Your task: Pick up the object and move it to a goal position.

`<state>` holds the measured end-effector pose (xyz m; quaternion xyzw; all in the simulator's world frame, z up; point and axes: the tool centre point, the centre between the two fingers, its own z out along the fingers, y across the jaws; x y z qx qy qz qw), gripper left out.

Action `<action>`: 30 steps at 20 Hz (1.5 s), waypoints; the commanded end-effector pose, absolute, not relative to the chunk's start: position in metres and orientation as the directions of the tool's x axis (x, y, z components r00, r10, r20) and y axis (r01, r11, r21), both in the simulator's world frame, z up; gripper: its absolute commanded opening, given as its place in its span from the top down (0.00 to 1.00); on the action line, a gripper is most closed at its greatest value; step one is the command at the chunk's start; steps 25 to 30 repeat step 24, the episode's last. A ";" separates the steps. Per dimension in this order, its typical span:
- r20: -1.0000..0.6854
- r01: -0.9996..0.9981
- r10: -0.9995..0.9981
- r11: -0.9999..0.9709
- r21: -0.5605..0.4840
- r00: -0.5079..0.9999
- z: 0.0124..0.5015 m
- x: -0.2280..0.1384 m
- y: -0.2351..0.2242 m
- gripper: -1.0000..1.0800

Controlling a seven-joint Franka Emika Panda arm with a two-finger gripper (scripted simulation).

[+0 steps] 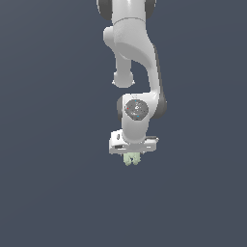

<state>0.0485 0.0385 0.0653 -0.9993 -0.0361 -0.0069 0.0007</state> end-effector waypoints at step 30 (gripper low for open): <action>0.001 0.075 0.075 -0.997 0.000 0.997 0.092 0.059 -0.002 1.00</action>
